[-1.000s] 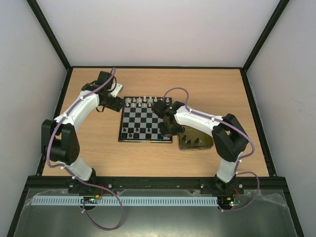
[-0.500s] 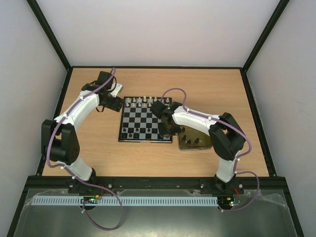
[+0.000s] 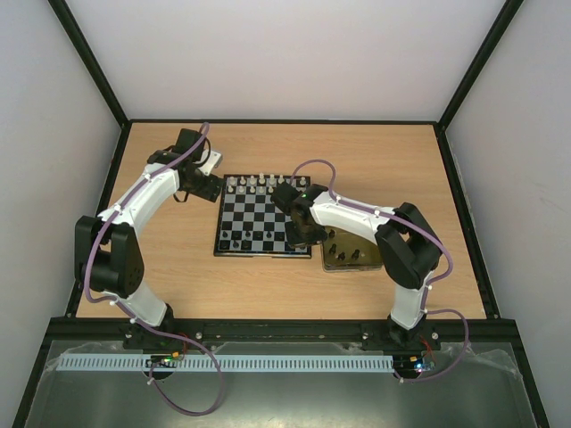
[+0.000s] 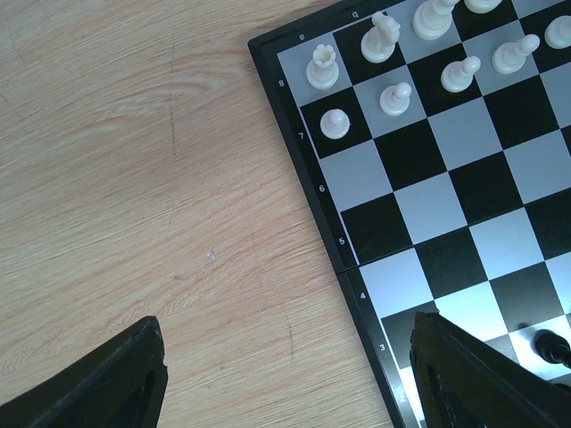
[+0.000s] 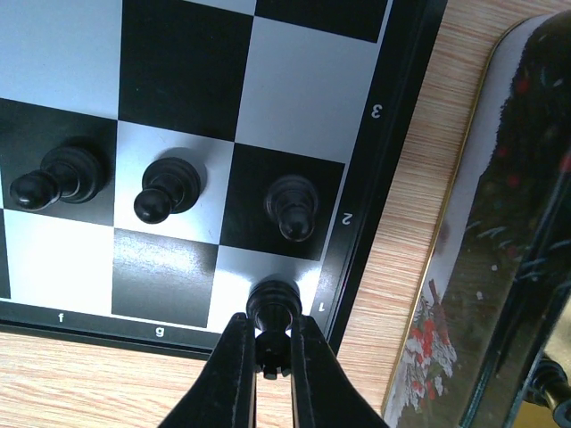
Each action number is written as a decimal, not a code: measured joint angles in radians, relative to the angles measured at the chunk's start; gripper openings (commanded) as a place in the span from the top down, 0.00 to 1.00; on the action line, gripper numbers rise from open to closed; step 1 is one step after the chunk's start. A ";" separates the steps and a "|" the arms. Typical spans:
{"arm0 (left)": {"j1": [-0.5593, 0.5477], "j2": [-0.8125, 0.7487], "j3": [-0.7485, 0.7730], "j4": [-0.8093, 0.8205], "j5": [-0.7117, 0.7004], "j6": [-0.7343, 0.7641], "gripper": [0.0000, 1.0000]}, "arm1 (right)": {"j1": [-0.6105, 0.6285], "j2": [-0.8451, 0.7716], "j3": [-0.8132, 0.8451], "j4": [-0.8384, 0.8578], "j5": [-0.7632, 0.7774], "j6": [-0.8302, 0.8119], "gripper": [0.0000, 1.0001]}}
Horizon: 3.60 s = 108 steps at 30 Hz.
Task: Set up the chess pieces on the board
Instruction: Place the chess piece on the chessboard, then pick up the chess piece from the storage box.
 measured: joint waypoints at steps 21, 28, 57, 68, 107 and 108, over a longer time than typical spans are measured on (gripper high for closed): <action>0.000 0.000 0.000 0.000 0.000 0.000 0.25 | 0.000 0.013 0.032 -0.002 0.015 -0.004 0.83; 0.000 0.000 0.000 0.000 0.000 0.000 0.25 | 0.000 0.013 0.032 -0.001 0.014 -0.004 0.85; 0.000 0.000 -0.017 0.008 0.000 0.000 0.24 | 0.014 0.013 0.002 0.001 0.002 0.005 0.88; 0.000 -0.001 -0.019 0.008 0.000 0.000 0.24 | 0.014 0.013 0.002 0.002 0.003 0.005 0.78; 0.000 -0.001 -0.022 0.008 0.004 0.000 0.24 | -0.327 -0.159 -0.026 -0.047 0.030 -0.085 0.78; 0.000 -0.001 -0.022 0.008 0.004 0.000 0.24 | -0.329 -0.158 -0.032 -0.045 0.027 -0.091 0.78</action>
